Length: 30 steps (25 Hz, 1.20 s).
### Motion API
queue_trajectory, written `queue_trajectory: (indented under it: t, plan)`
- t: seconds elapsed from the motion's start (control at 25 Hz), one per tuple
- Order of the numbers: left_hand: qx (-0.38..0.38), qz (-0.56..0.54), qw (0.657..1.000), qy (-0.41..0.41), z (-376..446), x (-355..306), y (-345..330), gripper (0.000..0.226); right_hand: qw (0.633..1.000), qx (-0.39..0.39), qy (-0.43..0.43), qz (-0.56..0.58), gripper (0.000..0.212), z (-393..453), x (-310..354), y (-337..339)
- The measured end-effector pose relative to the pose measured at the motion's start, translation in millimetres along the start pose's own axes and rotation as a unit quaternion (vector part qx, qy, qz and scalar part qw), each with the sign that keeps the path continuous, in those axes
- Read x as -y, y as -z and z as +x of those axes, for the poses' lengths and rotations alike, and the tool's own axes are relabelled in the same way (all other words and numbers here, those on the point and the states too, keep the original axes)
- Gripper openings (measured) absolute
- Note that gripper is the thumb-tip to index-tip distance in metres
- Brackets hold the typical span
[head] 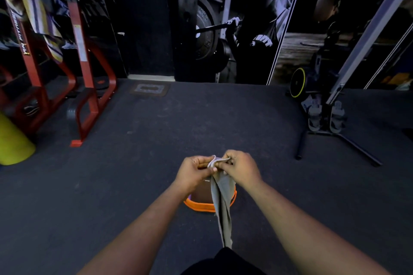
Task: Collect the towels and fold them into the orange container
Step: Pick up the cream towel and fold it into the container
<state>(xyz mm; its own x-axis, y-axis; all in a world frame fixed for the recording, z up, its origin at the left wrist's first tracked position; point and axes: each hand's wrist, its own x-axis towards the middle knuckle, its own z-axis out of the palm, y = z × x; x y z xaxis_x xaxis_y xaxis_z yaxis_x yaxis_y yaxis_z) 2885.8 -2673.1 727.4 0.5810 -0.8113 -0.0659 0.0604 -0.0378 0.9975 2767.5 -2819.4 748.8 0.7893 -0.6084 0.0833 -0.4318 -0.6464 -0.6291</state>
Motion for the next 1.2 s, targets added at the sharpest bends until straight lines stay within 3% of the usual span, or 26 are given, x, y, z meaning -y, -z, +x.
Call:
queue_trajectory:
  t: [0.12,0.28,0.48,0.6,0.68,0.76,0.88,1.0,1.08,1.2]
  plan:
    - [0.009,0.194,0.979,-0.056,6,-3,14,0.03,0.99,0.028,0.045,-0.128,0.041,2,-5,9]
    - [0.015,0.431,0.892,-0.133,11,-11,25,0.027,0.941,0.09,0.127,-0.301,0.043,0,-15,22]
    - [-0.083,0.514,0.845,-0.122,15,-14,61,0.022,0.904,0.138,0.044,-0.403,0.047,1,-36,48]
    - [-0.096,0.544,0.829,-0.089,15,-14,70,0.024,0.905,0.104,0.022,-0.413,0.044,-3,-37,52]
    - [-0.127,0.507,0.849,-0.071,19,-15,68,0.024,0.931,0.074,0.047,-0.355,0.039,-3,-31,50]
    - [-0.158,0.397,0.901,-0.07,26,-17,73,0.021,0.954,0.061,0.103,-0.275,0.029,-4,-29,54]
    - [-0.139,0.225,0.96,-0.089,29,-29,70,0.021,0.935,0.025,0.223,-0.274,0.013,-7,-32,60]
    - [-0.064,0.2,0.97,-0.123,29,-53,35,0.018,0.899,0.068,0.32,-0.29,0.013,-4,-15,53]
    - [-0.068,0.196,0.968,-0.143,34,-60,20,0.019,0.902,0.127,0.295,-0.288,0.012,-3,2,50]
    - [-0.131,0.193,0.962,-0.145,41,-57,28,0.022,0.904,0.151,0.212,-0.337,0.011,-3,0,56]
